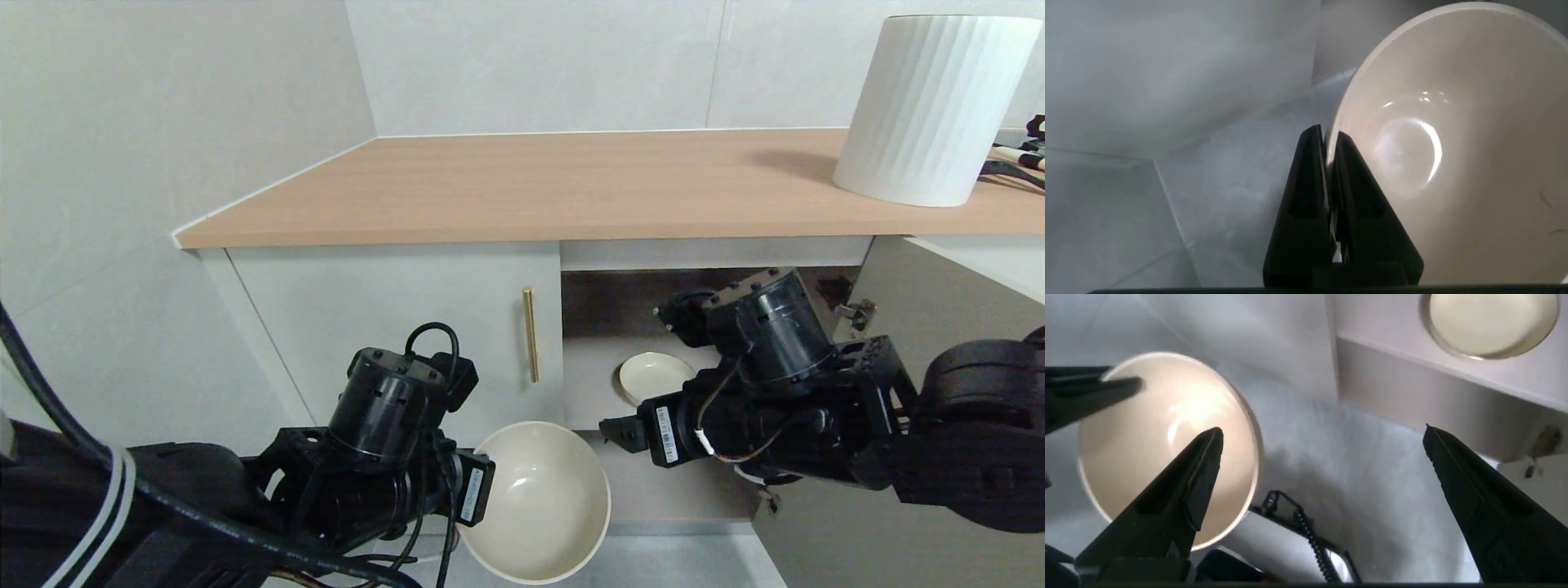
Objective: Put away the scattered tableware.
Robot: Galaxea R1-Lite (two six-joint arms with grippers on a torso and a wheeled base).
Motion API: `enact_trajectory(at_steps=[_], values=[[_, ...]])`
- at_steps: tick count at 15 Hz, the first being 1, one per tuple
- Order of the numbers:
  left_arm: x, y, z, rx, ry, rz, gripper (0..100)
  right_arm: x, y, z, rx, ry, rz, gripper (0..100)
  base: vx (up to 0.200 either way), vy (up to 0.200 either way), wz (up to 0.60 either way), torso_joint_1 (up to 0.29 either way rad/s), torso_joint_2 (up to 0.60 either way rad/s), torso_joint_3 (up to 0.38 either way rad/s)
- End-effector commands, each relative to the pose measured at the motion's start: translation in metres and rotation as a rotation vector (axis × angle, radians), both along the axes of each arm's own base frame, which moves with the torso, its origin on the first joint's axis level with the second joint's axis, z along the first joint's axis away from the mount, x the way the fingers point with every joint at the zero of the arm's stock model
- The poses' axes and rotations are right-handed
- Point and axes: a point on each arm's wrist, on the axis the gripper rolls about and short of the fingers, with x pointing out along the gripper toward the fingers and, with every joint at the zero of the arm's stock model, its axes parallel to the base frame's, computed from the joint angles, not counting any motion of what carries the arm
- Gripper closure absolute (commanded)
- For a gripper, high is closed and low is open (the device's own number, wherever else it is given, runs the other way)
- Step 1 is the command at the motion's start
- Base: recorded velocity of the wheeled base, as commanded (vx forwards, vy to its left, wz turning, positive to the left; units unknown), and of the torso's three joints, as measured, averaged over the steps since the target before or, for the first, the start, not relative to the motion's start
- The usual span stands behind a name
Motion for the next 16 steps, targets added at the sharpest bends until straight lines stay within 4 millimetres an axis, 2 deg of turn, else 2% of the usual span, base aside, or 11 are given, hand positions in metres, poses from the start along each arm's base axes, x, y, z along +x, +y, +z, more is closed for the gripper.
enact_trajectory(at_steps=[1,4,8,9,16], values=[[-0.002,-0.003,-0.002,-0.005,-0.005,-0.011,100,0.005,0.016,-0.024,-0.048,0.049,0.018,0,0.000,0.000,0.00,0.000,0.00,0.000],[-0.003,-0.003,0.000,-0.018,-0.022,-0.014,100,0.010,0.028,-0.040,-0.061,0.063,0.010,0,0.000,0.000,0.00,0.000,0.00,0.000],[-0.004,-0.004,0.000,-0.032,-0.017,-0.007,100,0.014,0.035,-0.049,-0.056,0.053,0.003,0,0.000,0.000,0.00,0.000,0.00,0.000],[-0.004,-0.005,0.001,-0.043,-0.017,-0.003,100,0.015,0.037,-0.051,-0.057,0.051,-0.003,100,0.000,0.000,0.00,0.000,0.00,0.000],[-0.003,-0.006,-0.003,-0.033,-0.016,0.005,100,0.014,0.040,-0.053,-0.046,0.055,-0.006,100,0.000,0.000,0.00,0.000,0.00,0.000]])
